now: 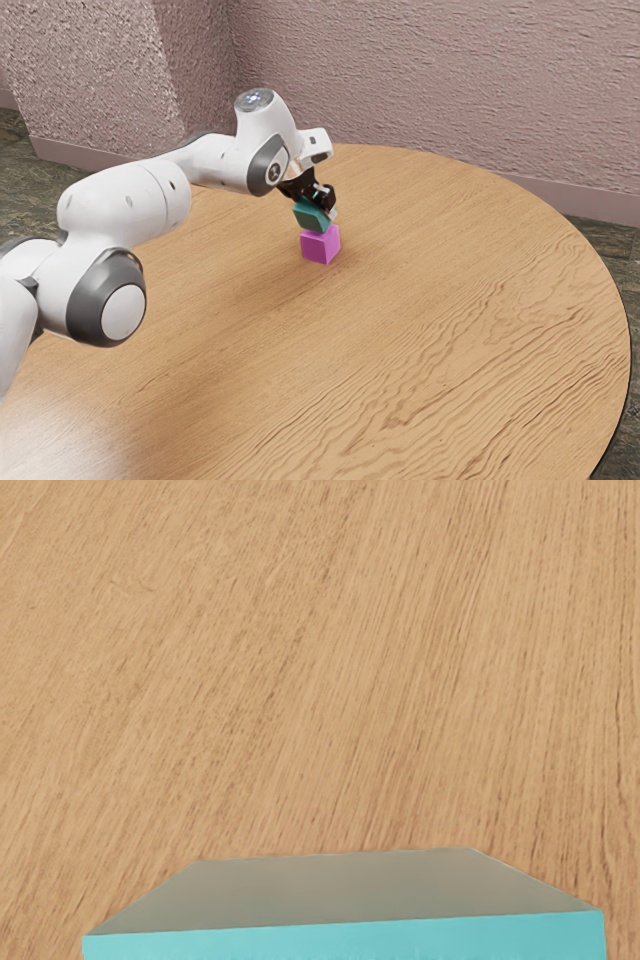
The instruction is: Pick up the blue block with one arm, and put the blue block on the pink block with one arm
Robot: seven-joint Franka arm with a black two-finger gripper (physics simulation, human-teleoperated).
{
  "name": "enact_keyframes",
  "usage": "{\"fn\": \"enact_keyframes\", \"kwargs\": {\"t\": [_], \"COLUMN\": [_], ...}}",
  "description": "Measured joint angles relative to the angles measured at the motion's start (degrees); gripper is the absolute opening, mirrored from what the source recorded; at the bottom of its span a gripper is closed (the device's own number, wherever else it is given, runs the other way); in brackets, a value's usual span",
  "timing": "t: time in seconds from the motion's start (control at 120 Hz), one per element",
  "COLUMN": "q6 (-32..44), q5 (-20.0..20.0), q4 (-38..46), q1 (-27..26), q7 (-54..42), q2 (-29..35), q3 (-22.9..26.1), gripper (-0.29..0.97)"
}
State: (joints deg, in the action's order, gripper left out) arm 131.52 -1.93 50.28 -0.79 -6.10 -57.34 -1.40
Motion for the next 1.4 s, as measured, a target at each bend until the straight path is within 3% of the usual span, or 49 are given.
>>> {"fn": "enact_keyframes", "kwargs": {"t": [0.408, 0.5, 0.667, 1.008, 1.192, 1.283, 1.4], "q6": [0.3, 0.7, 1.1, 1.2, -1.7, -4.8, -11.2], "q5": [0.0, -0.6, -1.8, -2.8, -2.8, -3.4, -4.0], "q4": [0.0, 0.0, 0.0, -0.1, -1.4, 3.0, 5.5], "q1": [-0.1, -0.2, -0.3, -0.3, -0.7, -0.4, -0.2], "q7": [0.2, -0.5, -2.3, -5.1, -6.3, -6.6, -6.9], "q2": [-0.7, -1.1, -1.5, -0.9, 5.2, 10.5, 12.9], "q3": [-0.1, -0.1, -0.1, -0.4, -0.1, 0.1, 0.1], "gripper": [0.24, 0.40, 0.53, 0.65, 0.67, 0.67, 0.67]}}
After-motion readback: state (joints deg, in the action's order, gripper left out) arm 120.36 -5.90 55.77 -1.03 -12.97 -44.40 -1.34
